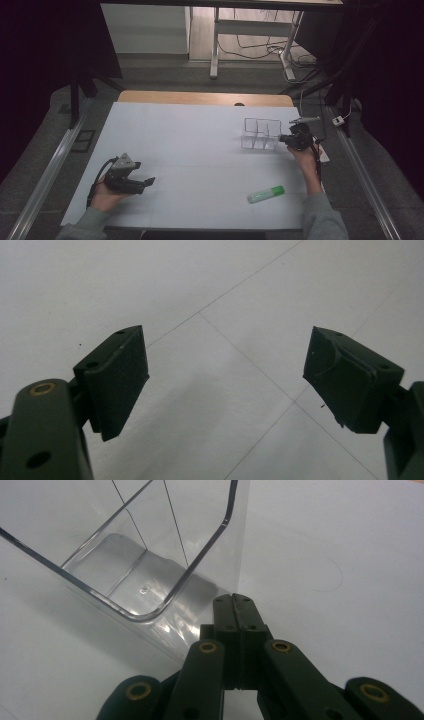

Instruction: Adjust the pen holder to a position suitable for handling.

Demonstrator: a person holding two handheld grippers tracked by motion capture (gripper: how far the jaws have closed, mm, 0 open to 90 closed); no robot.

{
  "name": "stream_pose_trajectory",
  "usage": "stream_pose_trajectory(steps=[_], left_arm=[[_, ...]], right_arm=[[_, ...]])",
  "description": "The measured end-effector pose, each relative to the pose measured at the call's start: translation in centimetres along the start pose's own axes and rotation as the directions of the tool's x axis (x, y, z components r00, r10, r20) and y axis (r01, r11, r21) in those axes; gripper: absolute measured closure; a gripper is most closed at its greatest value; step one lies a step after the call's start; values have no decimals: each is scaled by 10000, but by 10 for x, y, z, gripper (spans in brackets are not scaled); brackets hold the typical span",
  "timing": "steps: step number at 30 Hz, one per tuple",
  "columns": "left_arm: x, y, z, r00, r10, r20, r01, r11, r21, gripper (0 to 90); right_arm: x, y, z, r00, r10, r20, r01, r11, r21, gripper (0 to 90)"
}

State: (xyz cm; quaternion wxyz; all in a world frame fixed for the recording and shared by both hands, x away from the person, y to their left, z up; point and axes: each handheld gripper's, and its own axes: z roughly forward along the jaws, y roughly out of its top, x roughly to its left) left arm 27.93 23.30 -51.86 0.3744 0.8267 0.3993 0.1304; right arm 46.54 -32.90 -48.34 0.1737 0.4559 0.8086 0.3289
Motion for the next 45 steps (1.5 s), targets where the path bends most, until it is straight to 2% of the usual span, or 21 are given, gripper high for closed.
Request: stream_pose_trajectory(steps=[8, 19, 31, 45], left_arm=[[0, 0, 0, 10000, 28, -4, -28, 10000, 23, 177], [0, 0, 0, 10000, 26, -13, -26, 10000, 19, 177], [0, 0, 0, 10000, -4, -10, 4, 10000, 11, 177], [0, 0, 0, 10000, -13, -8, 13, 10000, 10, 177]], right_arm=[[2, 1, 1, 10000, -69, 18, 69, 10000, -4, 893], [18, 9, 5, 9993, -354, -92, 353, 9993, -114, 893], [37, 14, 14, 9973, -696, -216, 698, 9975, 77, 893], [51, 21, 23, 9951, -925, -359, 925, 9957, -17, 893]])
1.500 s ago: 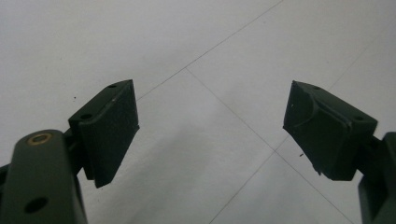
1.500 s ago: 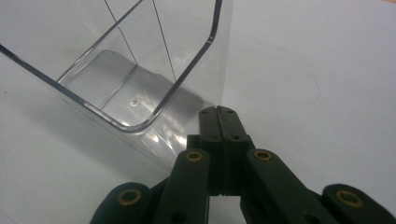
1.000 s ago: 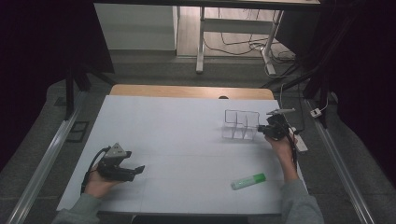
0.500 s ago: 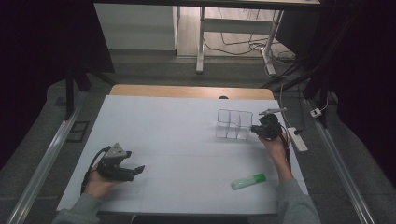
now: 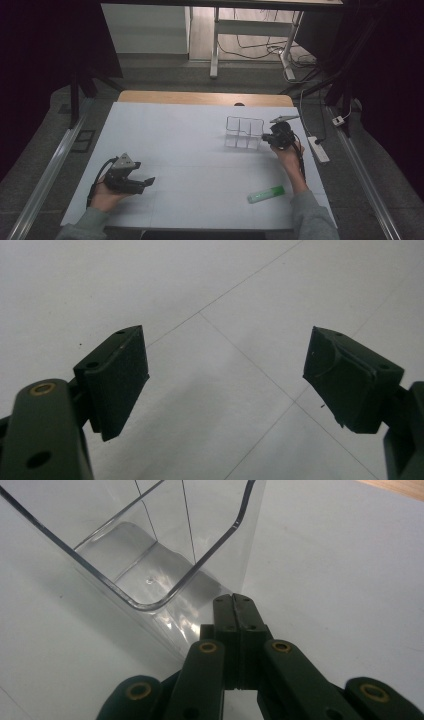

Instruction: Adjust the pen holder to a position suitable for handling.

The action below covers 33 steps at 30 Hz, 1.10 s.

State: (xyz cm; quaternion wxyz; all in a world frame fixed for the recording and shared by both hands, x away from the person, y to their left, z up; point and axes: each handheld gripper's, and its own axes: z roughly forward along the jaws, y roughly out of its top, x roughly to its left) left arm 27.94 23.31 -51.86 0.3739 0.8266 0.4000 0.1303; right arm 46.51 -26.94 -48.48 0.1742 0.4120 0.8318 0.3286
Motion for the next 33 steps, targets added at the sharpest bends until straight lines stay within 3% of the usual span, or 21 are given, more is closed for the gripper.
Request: stream_pose_trajectory(steps=[21, 33], left_arm=[[0, 0, 1, 10000, 31, 4, -31, 10000, 42, 177], [-1, 0, 1, 10000, 3, -3, -3, 10000, 72, 177]], right_arm=[[29, 18, 21, 9983, -497, -313, 493, 9987, -121, 893], [35, 24, 28, 9976, -592, -362, 587, 9981, -160, 893]])
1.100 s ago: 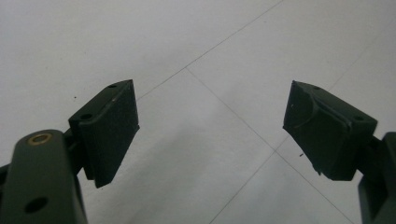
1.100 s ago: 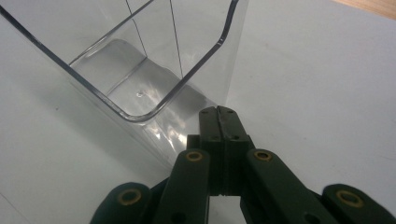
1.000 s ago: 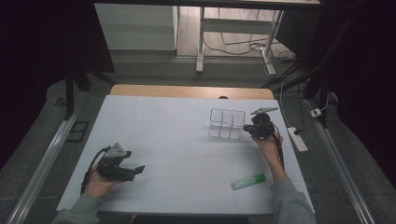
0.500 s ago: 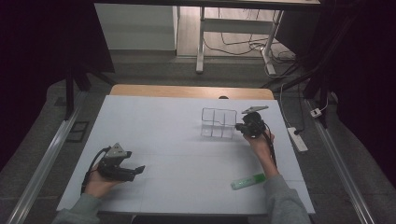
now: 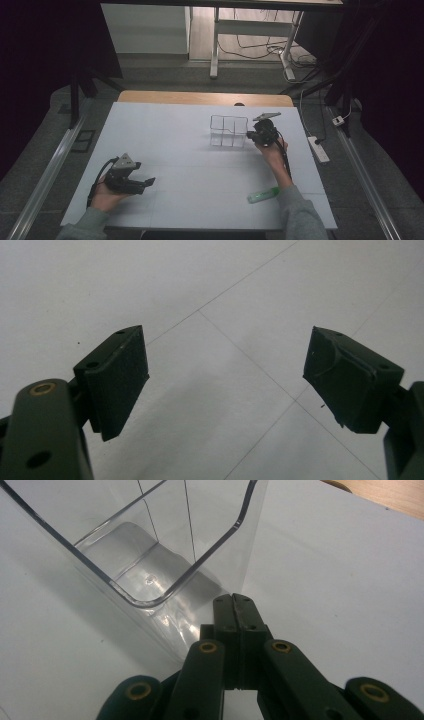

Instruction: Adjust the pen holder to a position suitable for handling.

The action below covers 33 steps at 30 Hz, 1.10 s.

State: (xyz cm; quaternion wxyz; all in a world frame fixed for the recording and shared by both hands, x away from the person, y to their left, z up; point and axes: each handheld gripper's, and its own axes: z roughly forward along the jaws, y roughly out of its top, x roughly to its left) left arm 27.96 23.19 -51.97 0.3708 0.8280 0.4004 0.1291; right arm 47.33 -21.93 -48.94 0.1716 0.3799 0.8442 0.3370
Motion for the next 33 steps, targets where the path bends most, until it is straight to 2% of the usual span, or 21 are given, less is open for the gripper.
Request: stream_pose_trajectory(steps=[33], left_arm=[[0, 0, 2, 10000, 71, -45, -70, 9999, 112, 178]], right_arm=[[30, 19, 27, 9987, -399, -326, 396, 9992, -85, 893]])
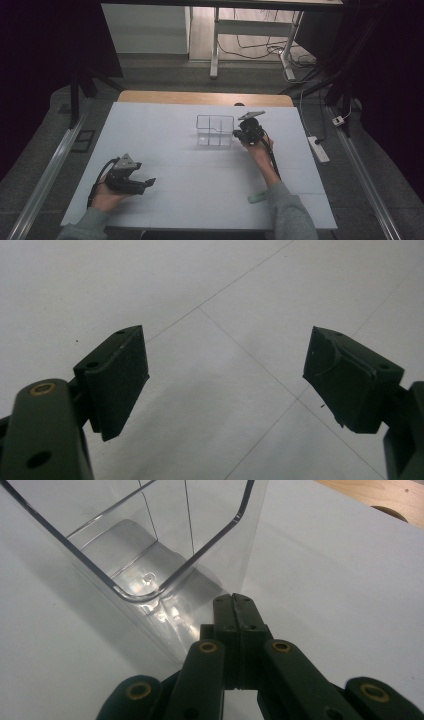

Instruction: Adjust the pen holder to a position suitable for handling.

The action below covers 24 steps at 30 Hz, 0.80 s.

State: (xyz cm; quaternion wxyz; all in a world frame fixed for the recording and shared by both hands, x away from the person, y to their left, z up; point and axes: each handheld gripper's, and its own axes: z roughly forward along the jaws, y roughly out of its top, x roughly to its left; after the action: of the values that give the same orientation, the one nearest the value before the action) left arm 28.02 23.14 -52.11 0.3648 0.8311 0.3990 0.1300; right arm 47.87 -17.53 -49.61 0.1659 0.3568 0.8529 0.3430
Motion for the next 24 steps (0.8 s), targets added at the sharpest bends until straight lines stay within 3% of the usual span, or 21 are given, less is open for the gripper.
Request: stream_pose_trajectory(steps=[7, 10, 20, 24], left_arm=[[1, 0, 0, 10000, -3, 30, 3, 10000, 4, 177], [3, 0, 1, 10000, -48, 32, 48, 10000, -28, 178], [4, -1, 2, 9999, -46, 120, 46, 10000, -2, 178], [4, -1, 1, 9999, -35, 118, 35, 10000, -20, 178]], right_arm=[[2, 1, 3, 10000, -31, -76, 31, 10000, -4, 893], [1, 2, -7, 9999, 23, 128, -21, 9999, -122, 893], [-5, -5, -40, 9995, 228, -234, -229, 9997, -61, 892], [-8, -11, -51, 9986, 113, -509, -112, 9999, 18, 745]])
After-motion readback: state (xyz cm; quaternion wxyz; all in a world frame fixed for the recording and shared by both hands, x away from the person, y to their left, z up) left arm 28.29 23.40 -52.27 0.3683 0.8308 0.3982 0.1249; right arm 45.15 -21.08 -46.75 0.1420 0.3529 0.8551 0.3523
